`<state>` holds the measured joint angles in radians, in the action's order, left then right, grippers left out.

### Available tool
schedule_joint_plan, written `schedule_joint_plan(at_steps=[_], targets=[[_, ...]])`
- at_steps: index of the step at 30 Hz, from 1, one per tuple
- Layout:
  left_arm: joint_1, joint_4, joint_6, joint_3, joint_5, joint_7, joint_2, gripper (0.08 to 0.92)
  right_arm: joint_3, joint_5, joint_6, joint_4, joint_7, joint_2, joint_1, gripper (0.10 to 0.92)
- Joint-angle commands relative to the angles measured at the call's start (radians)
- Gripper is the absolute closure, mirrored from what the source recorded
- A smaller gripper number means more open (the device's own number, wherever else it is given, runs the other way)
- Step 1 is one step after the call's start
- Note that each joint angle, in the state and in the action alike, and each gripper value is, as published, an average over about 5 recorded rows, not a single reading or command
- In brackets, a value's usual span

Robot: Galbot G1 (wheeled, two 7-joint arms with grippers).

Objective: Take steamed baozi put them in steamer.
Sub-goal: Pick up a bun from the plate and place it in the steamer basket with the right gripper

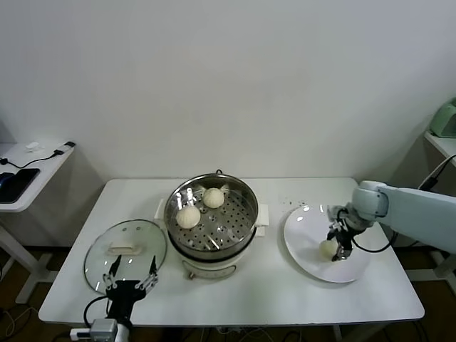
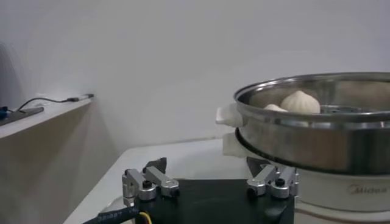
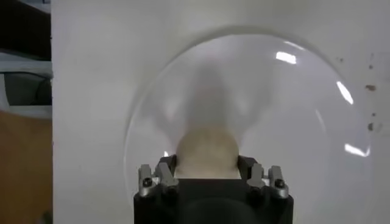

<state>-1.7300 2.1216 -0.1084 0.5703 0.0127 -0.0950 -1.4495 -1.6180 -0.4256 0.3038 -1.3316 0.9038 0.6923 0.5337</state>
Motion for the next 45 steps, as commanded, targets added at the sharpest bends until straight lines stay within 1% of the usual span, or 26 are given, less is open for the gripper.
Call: schedule_joint_plan(at_steps=[1,7,14,16,19,24,28,45], targets=[[-0.002,0.011,-0.001,-0.001,-0.003,0.001,0.000,0.177,-0.208,-0.094,-0.084,-0.056,0.087,0.115,0.430,0.362],[-0.004,0.022,-0.003,0.000,-0.005,0.002,0.003,0.177,-0.152,-0.127,-0.190,-0.118,0.152,0.286,0.612,0.364],[-0.009,0.028,-0.001,0.000,-0.006,0.002,0.005,0.177,-0.006,-0.100,-0.415,-0.175,0.175,0.498,0.593,0.364],[-0.011,0.029,-0.001,0.000,-0.006,0.002,0.004,0.177,0.021,-0.048,-0.471,-0.193,0.180,0.545,0.560,0.364],[-0.013,0.031,0.000,0.002,-0.005,0.001,0.003,0.177,0.042,0.075,-0.557,-0.215,0.183,0.596,0.496,0.364],[-0.017,0.031,0.003,0.008,-0.003,-0.002,0.002,0.177,0.050,0.258,-0.681,-0.197,0.169,0.652,0.374,0.364],[-0.021,0.029,0.005,0.009,-0.002,-0.003,0.003,0.177,0.051,0.324,-0.713,-0.161,0.134,0.680,0.296,0.364],[-0.023,0.027,0.006,0.005,-0.002,-0.005,-0.001,0.177,0.049,0.424,-0.689,0.022,0.046,0.758,0.079,0.364]])
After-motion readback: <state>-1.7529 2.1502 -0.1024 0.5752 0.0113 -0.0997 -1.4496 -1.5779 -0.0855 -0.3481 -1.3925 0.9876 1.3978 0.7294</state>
